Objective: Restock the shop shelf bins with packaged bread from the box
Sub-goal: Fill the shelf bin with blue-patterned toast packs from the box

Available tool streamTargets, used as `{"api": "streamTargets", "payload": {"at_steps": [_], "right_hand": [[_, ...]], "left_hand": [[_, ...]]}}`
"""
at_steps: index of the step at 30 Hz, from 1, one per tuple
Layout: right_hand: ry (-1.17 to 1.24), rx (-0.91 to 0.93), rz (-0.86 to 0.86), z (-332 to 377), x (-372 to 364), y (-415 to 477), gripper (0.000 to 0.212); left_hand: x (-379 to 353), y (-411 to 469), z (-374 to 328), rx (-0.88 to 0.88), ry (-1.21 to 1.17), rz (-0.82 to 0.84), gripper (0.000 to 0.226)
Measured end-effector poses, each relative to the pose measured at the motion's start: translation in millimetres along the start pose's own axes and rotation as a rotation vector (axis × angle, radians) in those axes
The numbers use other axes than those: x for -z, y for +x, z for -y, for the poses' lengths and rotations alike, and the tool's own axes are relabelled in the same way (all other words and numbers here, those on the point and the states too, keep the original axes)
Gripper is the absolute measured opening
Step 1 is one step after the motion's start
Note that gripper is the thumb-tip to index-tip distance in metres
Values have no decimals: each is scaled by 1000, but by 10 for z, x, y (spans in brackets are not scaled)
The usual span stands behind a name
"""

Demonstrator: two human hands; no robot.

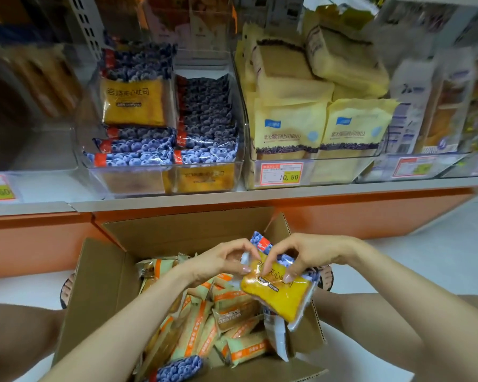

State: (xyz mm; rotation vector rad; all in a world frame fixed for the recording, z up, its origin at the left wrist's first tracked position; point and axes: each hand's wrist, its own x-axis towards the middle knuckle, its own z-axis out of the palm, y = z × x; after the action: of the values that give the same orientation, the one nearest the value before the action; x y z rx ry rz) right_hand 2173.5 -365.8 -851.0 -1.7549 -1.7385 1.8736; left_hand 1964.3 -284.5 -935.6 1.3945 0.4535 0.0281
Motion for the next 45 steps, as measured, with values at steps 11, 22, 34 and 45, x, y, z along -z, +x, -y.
{"api": "streamTargets", "payload": {"at_steps": [11, 22, 34, 45], "right_hand": [[-89, -111, -233, -156, 435, -220, 28], [-133, -150, -189, -204, 494, -226, 27], [-100, -150, -167, -221, 518, -160, 27], [-210, -104, -151, 23, 383, -86, 28]], "left_hand": [[-364, 824, 817, 301, 282, -255, 52], [-116, 813, 1450, 416, 529, -367, 51], [-85, 1162, 1470, 474, 499, -514, 50], [-78, 405, 879, 247, 606, -610, 42]]}}
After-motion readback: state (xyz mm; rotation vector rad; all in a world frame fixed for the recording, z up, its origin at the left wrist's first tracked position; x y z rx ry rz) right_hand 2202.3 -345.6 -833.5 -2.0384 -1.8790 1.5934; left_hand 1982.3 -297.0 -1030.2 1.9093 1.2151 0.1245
